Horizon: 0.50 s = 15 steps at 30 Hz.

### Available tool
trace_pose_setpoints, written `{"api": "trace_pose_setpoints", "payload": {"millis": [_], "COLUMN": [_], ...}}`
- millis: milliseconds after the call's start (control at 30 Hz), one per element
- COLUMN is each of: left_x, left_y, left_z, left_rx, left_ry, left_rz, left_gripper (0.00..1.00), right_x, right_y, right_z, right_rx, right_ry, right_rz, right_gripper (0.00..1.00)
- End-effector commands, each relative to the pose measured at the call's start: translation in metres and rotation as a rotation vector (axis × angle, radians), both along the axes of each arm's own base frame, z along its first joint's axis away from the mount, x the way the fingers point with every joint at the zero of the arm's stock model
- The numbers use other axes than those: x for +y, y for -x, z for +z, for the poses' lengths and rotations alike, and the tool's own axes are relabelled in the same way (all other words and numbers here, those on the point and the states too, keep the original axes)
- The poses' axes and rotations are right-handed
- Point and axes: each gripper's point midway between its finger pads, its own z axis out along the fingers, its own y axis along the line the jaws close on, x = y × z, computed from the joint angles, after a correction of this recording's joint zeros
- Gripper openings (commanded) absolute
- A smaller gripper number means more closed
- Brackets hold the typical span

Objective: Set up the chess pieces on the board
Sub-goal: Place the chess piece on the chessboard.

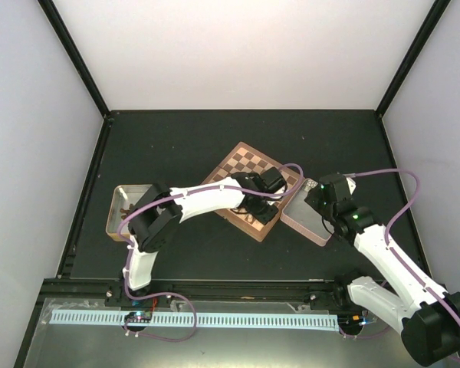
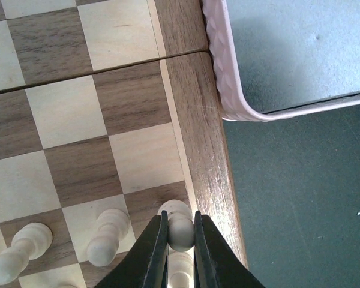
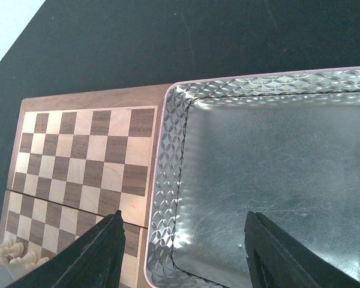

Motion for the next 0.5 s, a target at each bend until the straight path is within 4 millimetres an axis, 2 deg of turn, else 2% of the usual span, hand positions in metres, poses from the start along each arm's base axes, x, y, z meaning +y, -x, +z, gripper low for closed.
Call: {"api": "trace_pose_setpoints", "payload": {"millis": [0,333,467], "left_x": [-0.0052,-0.0015,-0.0015], "left_y": [-0.0017,-0.0019,-0.0025], "left_z": [0.0013,-0.0042,-0.0040], "left_rx": [0.008,0.013,0.011], "left_ry": [-0.017,-0.049,-0.048], "left_rz": [0.005,0.009,0.011], "left_gripper": [0.07,0.07,0.11], "right_x": [-0.0049,-0.0053,-0.0051], "right_y": [-0.0020,-0.0027,-0.0026], "right_z": [0.0016,0.0023,0.0018], "right_rx": [-0.009,-0.012,-0.008], "right_ry": [0.021,0.023,0.023], "right_rz": [-0.013,-0.014,-0.013], "right_gripper": [0.55,0.56,0.56]}}
